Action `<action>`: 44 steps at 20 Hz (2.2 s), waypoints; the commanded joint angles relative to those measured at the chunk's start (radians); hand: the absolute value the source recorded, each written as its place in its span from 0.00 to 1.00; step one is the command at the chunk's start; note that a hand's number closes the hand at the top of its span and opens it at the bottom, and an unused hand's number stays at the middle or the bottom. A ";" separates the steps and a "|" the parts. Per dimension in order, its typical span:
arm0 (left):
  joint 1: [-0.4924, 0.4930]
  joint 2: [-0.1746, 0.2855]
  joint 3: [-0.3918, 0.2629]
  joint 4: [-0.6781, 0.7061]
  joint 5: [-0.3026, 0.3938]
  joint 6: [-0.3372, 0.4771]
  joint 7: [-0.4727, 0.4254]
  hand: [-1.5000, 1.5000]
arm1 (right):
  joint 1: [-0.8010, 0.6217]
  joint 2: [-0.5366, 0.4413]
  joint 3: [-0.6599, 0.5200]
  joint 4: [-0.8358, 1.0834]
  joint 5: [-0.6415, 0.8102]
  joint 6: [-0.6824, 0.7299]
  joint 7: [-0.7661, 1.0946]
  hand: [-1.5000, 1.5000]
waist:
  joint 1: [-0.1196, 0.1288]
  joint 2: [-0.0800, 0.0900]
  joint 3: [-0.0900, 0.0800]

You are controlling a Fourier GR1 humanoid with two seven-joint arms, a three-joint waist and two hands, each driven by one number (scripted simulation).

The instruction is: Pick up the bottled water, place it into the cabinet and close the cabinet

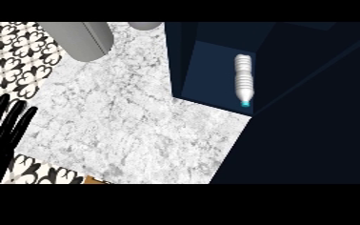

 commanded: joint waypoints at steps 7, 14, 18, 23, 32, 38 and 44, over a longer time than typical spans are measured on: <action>-0.006 0.011 0.016 0.017 0.020 -0.021 0.007 0.00 | -0.084 0.096 0.080 0.012 -0.031 -0.033 0.102 1.00 | -0.007 0.017 0.003; -0.026 0.019 0.023 0.015 0.028 -0.048 0.007 0.00 | -0.076 0.125 0.116 0.069 -0.134 0.000 0.098 1.00 | 0.043 0.050 0.007; -0.030 0.020 0.029 0.021 0.025 -0.058 0.001 0.00 | -0.082 0.156 0.092 0.087 -0.190 -0.021 0.108 1.00 | 0.051 0.051 0.007; -0.045 0.024 0.039 0.030 0.029 -0.060 0.002 0.00 | -0.133 0.207 0.033 0.146 -0.206 -0.068 0.147 1.00 | 0.037 0.051 0.008; -0.045 0.035 0.046 0.057 0.045 -0.071 0.019 0.00 | -0.394 0.232 -0.081 0.263 -0.183 -0.070 0.305 1.00 | 0.027 0.031 0.009; -0.043 0.029 0.045 0.068 0.048 -0.082 0.017 0.00 | -0.572 0.295 -0.142 0.429 -0.205 -0.097 0.395 1.00 | 0.029 0.026 0.013; -0.053 0.024 0.056 0.094 0.053 -0.077 0.016 0.00 | -0.794 0.428 -0.176 0.660 -0.221 -0.176 0.505 1.00 | 0.011 0.019 0.019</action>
